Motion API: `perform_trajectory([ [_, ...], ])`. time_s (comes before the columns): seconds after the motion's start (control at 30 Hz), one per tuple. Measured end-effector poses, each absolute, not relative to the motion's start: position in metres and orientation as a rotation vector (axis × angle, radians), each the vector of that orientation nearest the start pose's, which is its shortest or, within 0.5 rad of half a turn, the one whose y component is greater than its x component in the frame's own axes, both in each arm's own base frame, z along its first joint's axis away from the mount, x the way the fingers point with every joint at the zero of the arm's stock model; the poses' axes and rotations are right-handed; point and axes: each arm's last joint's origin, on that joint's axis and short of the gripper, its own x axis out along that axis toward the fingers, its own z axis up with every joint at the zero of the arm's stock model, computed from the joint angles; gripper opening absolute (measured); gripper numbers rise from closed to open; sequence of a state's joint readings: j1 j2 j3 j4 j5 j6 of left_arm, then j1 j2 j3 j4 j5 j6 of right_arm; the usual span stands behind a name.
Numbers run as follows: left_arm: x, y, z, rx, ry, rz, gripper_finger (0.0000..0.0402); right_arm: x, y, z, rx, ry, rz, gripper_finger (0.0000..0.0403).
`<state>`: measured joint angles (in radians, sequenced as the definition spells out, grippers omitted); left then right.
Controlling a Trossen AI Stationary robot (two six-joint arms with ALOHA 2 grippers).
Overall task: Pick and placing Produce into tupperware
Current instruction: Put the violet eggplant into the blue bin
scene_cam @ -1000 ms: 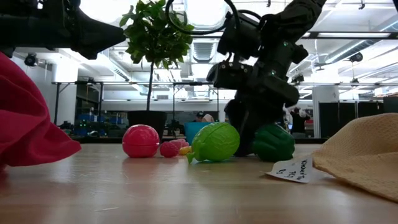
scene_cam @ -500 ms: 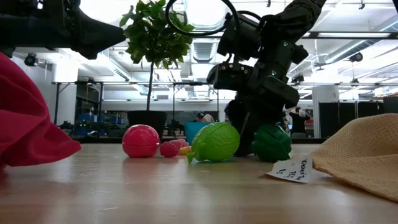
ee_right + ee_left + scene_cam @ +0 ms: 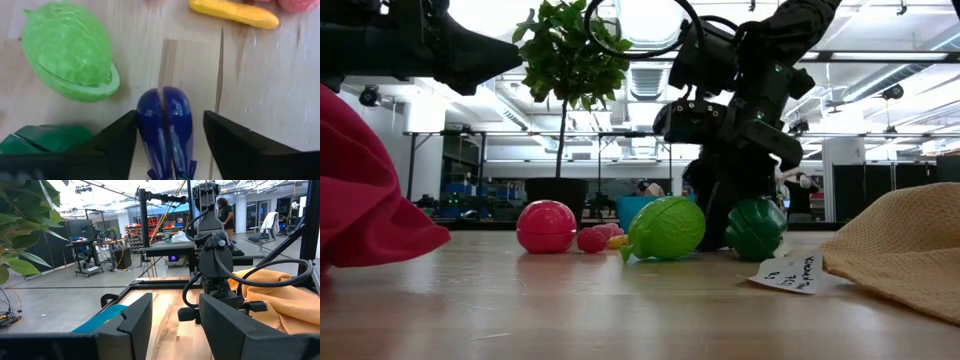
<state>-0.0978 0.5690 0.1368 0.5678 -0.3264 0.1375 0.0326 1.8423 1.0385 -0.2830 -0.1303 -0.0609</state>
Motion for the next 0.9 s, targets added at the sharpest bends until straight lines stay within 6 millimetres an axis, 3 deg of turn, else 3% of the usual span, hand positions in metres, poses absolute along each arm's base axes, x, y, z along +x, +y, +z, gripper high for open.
perform_trajectory([
  [0.37, 0.140, -0.004, 0.210, 0.108, -0.117, 0.237, 0.0148, 0.355, 0.015, 0.150, -0.025, 1.097, 0.194, 0.0123],
  [0.57, 0.140, -0.004, 0.210, 0.108, -0.117, 0.237, 0.0148, 0.357, 0.015, 0.156, -0.036, 1.110, 0.192, 0.0130],
  [0.9, 0.140, -0.004, 0.211, 0.108, -0.117, 0.238, 0.0148, 0.364, 0.004, 0.178, -0.196, 1.070, -0.004, 0.0121],
])
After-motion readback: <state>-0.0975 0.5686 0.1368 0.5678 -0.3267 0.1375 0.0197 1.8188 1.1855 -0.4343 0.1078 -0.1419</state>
